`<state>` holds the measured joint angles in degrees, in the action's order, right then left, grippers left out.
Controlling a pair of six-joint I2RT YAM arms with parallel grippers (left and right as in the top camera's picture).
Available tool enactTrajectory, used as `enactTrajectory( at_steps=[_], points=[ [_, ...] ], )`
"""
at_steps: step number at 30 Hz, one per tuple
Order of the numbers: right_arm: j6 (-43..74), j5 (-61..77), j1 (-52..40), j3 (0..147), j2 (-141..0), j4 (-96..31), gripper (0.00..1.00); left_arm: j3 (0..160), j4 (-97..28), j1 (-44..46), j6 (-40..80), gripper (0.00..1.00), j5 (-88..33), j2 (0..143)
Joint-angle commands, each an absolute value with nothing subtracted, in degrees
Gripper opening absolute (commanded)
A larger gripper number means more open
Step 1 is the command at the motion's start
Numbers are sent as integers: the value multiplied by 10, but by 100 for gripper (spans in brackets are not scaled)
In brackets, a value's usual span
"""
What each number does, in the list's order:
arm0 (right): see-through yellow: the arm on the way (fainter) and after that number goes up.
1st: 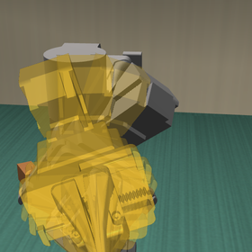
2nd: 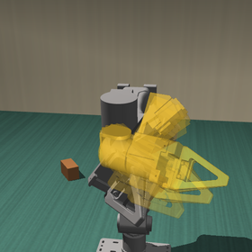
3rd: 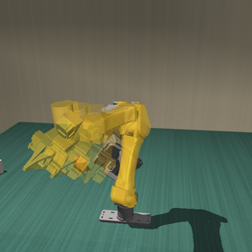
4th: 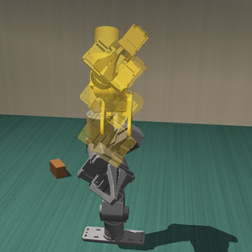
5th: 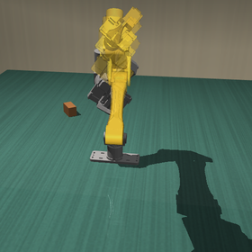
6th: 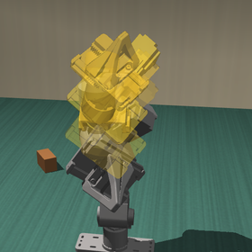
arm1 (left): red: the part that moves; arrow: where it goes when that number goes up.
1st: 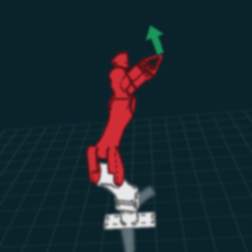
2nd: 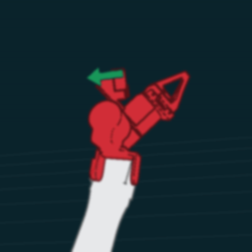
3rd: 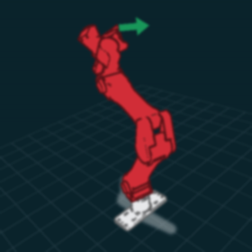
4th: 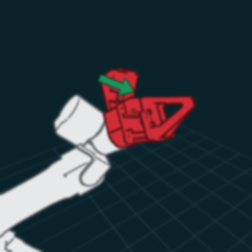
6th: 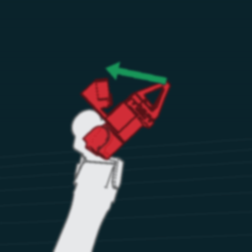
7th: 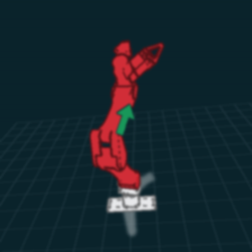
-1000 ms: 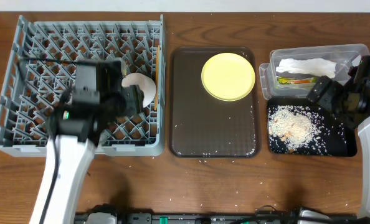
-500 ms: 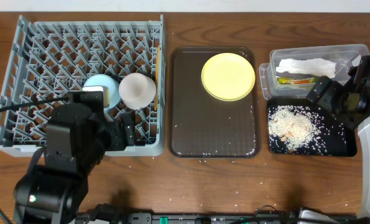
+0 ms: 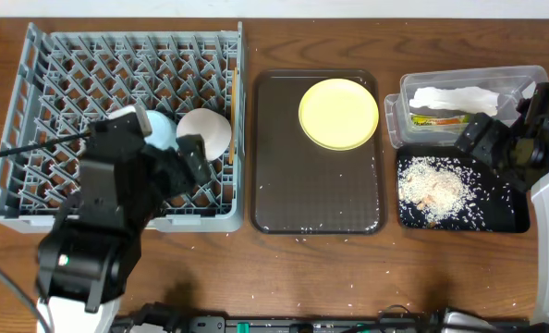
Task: Sort waste into correct bins and load items into the dishwasher
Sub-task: 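Grasp the yellow plate edge with the right gripper, then lift the yellow plate and hand it to the left gripper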
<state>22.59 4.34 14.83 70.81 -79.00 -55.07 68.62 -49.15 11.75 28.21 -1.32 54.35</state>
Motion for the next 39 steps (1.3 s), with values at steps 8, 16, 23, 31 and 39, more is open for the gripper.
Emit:
enactTrajectory(
  at_steps=[8, 16, 23, 31, 39],
  points=[
    [231, 46, 154, 713, -787, -549, 99, 689, -496, 120, 310, 98, -8, 597],
    [333, 179, 153, 713, -787, -468, 99, 689, -544, 120, 310, 98, -8, 606],
    [461, 139, -44, 703, -797, -485, 56, 689, -550, 120, 310, 98, -8, 606],
    [583, -97, -253, 695, -916, -381, 57, 689, -553, 120, 310, 98, -9, 606],
    [660, -93, -230, 695, -1084, -307, 55, 689, -566, 120, 309, 98, -8, 606]
  ],
)
